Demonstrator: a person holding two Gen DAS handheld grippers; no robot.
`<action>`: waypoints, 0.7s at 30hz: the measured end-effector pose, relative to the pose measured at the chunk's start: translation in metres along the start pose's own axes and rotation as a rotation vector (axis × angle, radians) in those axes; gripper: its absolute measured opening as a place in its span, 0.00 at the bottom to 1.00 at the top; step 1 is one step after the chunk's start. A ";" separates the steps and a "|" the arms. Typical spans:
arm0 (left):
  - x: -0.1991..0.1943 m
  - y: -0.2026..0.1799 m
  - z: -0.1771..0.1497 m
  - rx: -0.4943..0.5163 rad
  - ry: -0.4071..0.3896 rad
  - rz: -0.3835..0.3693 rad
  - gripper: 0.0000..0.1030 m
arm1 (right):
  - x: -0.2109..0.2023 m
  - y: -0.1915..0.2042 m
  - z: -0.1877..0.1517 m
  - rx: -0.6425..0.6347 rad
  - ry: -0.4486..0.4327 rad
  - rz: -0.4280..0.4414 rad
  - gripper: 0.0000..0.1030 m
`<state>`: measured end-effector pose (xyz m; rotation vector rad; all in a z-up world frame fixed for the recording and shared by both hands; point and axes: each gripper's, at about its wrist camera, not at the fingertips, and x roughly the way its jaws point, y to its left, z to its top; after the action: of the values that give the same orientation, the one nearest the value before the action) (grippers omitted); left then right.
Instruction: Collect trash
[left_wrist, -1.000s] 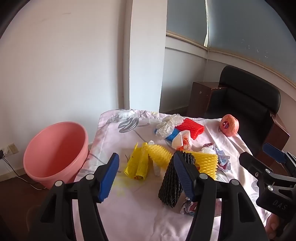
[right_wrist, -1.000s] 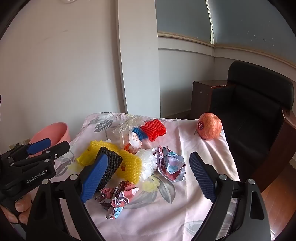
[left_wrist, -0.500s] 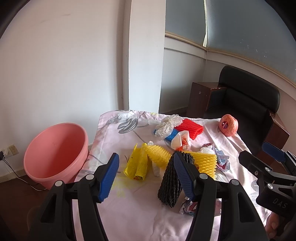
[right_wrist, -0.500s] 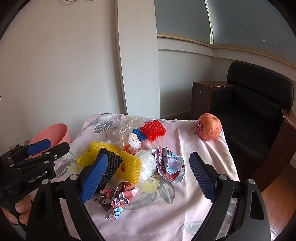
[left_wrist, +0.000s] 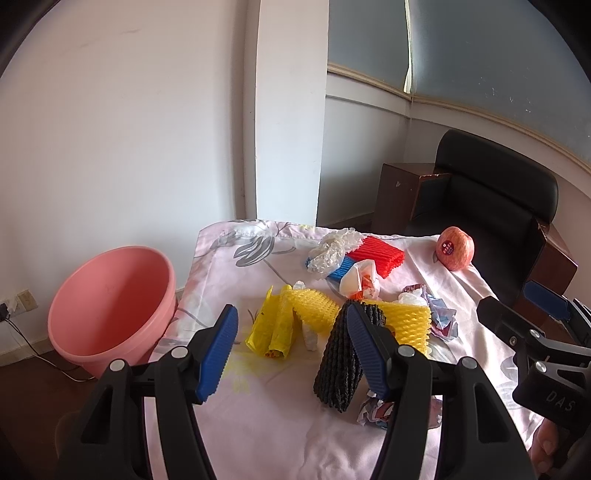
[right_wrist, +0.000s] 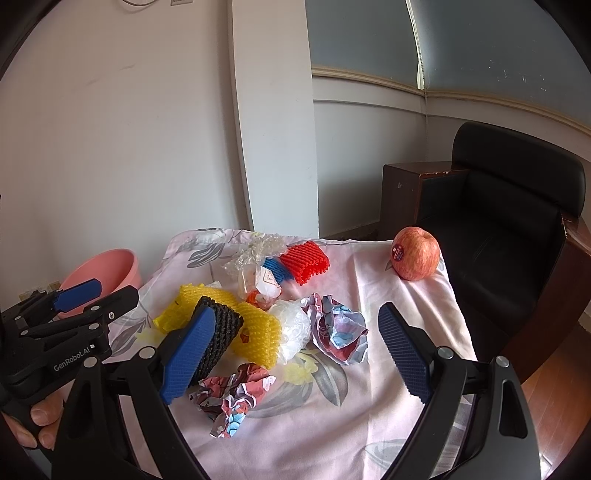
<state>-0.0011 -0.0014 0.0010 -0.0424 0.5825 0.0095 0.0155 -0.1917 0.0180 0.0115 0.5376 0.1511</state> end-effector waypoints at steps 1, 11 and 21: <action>0.000 0.000 0.000 0.001 0.001 0.000 0.59 | 0.000 0.000 0.000 -0.001 0.000 0.000 0.88; -0.005 -0.003 0.000 0.004 -0.002 0.001 0.59 | 0.000 0.000 -0.001 0.000 -0.003 0.001 0.88; -0.005 -0.005 -0.001 -0.001 0.000 0.001 0.59 | 0.000 -0.001 -0.001 0.000 -0.004 0.001 0.88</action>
<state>-0.0059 -0.0064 0.0035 -0.0430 0.5826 0.0103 0.0146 -0.1928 0.0168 0.0122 0.5333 0.1519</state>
